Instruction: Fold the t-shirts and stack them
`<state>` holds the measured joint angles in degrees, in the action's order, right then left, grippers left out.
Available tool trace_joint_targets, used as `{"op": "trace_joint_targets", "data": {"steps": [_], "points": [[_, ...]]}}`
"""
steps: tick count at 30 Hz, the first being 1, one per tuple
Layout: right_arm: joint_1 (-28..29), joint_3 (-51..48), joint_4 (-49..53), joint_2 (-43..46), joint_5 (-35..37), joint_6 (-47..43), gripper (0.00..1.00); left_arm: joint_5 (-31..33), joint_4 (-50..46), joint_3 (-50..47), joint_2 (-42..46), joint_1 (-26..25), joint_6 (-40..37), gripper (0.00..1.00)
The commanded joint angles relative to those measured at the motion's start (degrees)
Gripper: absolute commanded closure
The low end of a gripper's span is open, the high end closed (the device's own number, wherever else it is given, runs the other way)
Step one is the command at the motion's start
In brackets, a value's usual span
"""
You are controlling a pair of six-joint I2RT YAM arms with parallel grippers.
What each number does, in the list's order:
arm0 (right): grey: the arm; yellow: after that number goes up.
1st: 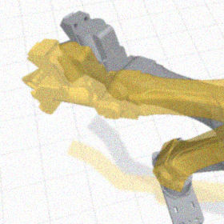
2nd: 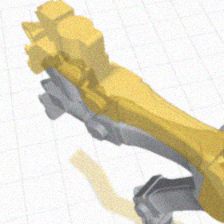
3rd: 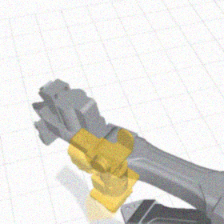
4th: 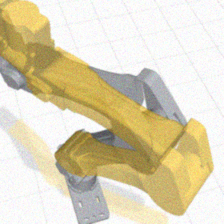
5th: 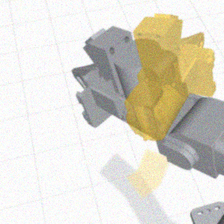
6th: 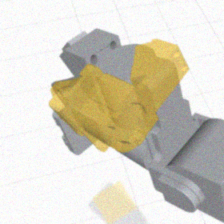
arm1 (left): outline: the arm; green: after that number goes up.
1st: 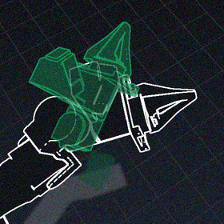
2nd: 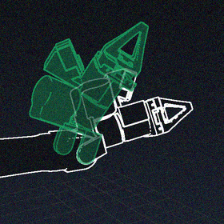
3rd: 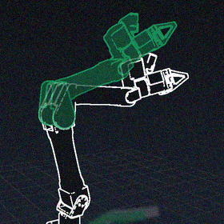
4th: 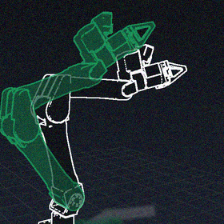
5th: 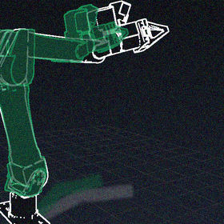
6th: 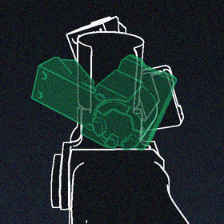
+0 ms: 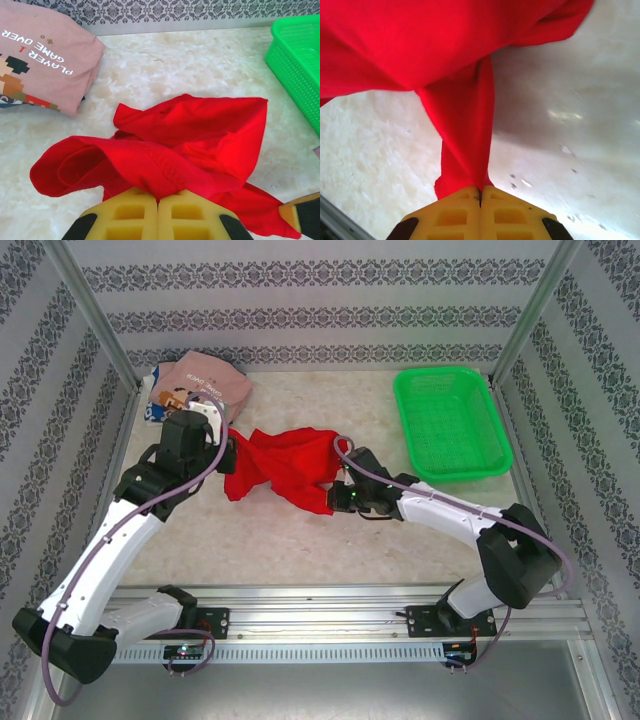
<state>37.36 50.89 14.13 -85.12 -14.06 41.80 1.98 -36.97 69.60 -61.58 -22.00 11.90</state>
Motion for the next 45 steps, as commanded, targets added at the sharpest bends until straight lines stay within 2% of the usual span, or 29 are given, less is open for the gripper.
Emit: {"op": "trace_joint_targets", "data": {"steps": [1, 6, 10, 13, 14, 15, 18, 19, 24, 29, 35, 45], "points": [[-3.7, -0.7, 5.3, 0.5, -5.8, -2.7, 1.0, 1.0, 0.7, 2.3, -1.9, 0.4, -2.8, 1.0], [-9.7, 2.7, 9.1, -8.4, -8.5, -9.5, 1.0, -1.2, 2.7, 2.9, -7.2, 0.1, -2.6, 1.0], [-13.3, 6.2, 8.0, -15.6, -10.7, -11.6, 0.98, -1.1, 6.5, 1.0, -9.1, -0.6, -2.1, 1.0], [-15.6, 9.9, 8.2, -18.8, -9.4, -12.6, 0.86, -1.6, 7.6, 0.5, -10.4, -0.8, -1.6, 1.0], [-16.1, 10.8, 7.9, -19.0, -9.3, -12.8, 0.77, -1.6, 7.9, 0.4, -10.8, -0.8, -1.5, 1.0], [-16.3, 11.7, 7.9, -18.7, -7.8, -12.9, 0.72, -1.7, 8.0, 0.3, -11.2, -0.9, -1.5, 1.0], [-15.1, 11.3, 7.7, -14.6, -3.5, -13.8, 0.57, -1.6, 9.1, -0.7, -11.5, -1.0, -1.4, 1.0], [-14.1, 10.3, 7.8, -12.5, -1.6, -14.3, 0.56, -1.6, 9.4, -1.1, -11.6, -1.1, -1.4, 1.0], [-9.1, 4.3, 10.8, -3.9, 7.2, -15.8, 0.54, -1.5, 10.5, -2.3, -11.6, -1.3, -1.2, 1.0], [-5.8, -2.6, 9.3, -0.2, 8.2, -13.2, 0.59, -2.7, 11.9, -3.2, -11.7, -1.7, -0.9, 1.0], [-3.4, -4.9, 6.9, -3.2, 10.0, -11.5, 0.6, -2.4, 12.3, -4.0, -13.4, -2.0, -0.7, 1.0], [-2.3, -1.8, 4.5, -7.5, 9.4, -11.1, 0.62, -2.4, 13.7, -6.8, -13.5, -2.4, 0.5, 1.0]]}}
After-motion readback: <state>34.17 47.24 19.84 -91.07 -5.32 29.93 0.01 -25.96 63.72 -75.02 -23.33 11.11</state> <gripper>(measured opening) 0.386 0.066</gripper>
